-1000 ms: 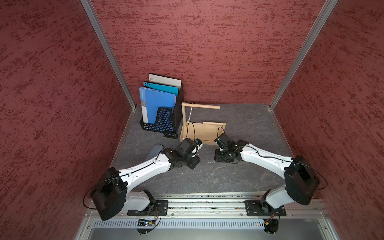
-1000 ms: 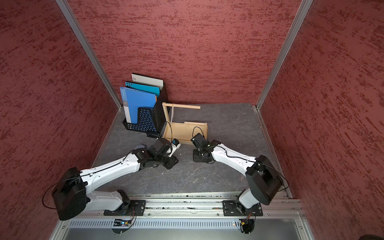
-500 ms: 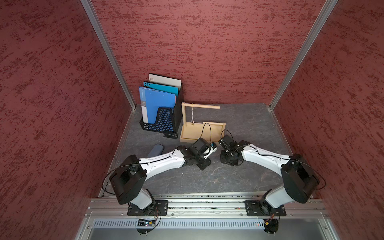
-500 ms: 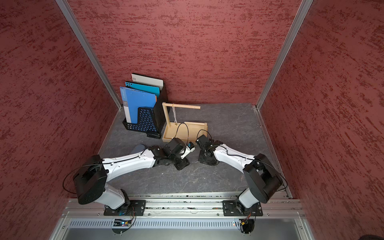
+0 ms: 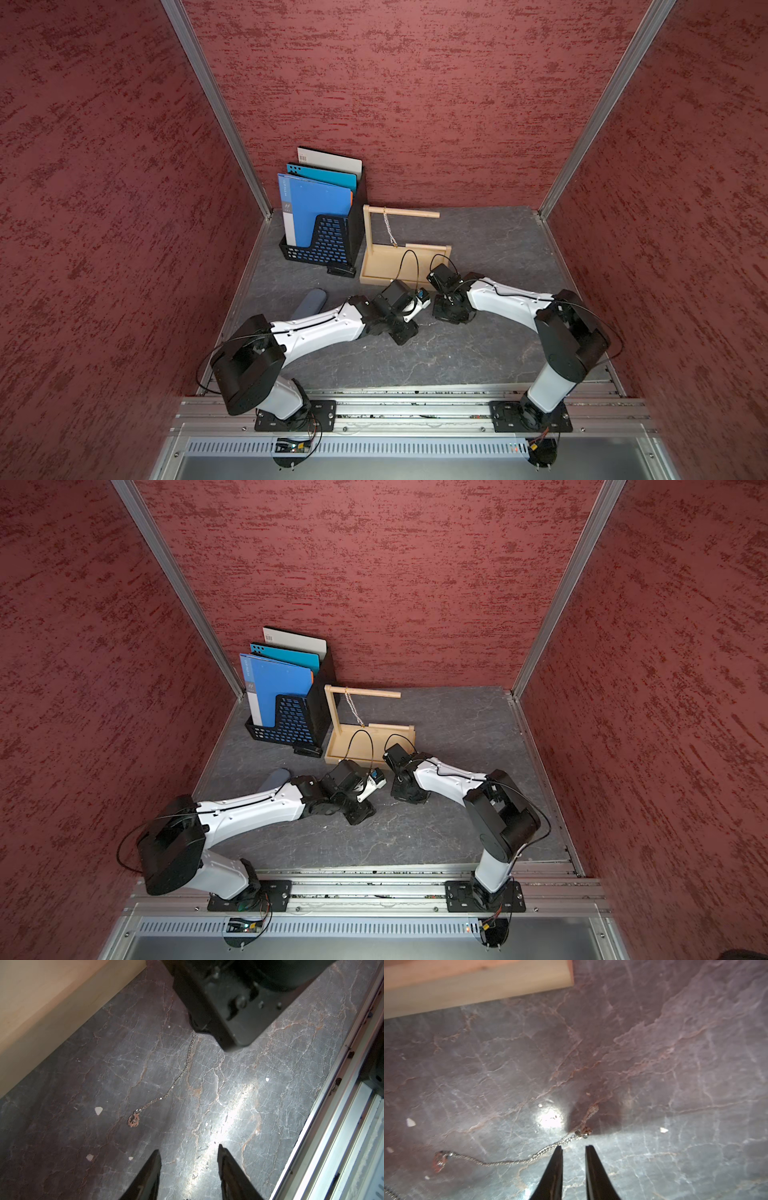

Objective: Hang the necklace on the jewelry display stand
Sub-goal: Pick up the necklace from the center of the board.

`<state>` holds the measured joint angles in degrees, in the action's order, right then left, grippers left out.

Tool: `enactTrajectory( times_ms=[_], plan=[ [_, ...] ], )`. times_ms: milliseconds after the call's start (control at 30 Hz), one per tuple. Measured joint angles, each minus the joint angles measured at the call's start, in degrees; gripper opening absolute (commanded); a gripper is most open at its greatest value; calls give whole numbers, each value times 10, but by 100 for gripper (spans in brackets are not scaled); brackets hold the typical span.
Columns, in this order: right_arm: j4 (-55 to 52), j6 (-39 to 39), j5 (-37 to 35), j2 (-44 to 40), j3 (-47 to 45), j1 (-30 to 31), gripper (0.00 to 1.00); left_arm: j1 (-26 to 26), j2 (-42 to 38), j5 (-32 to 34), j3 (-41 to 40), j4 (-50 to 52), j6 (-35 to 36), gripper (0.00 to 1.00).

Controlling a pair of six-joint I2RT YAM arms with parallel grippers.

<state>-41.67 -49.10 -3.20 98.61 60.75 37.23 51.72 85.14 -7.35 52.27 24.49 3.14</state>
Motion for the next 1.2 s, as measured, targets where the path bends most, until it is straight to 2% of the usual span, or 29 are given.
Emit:
enactTrajectory(
  times_ms=[167, 433, 667, 800, 1200],
  plan=[
    [-6, 0, -7, 14, 0, -1, 23, 0, -2, 0, 0, -1, 0, 47],
    [-13, 1, -15, 29, 7, -2, 19, 0, -2, 0, 0, -1, 0, 47],
    [-16, 6, -21, 28, 6, -2, 10, 0, -2, 0, 0, -1, 0, 47],
    [-16, 14, -33, 15, 5, -3, 0, 0, -2, 0, -3, -1, 0, 47],
    [-36, 16, -69, -55, -19, -14, 0, 0, -2, 0, -5, -3, -1, 47]
  ],
)
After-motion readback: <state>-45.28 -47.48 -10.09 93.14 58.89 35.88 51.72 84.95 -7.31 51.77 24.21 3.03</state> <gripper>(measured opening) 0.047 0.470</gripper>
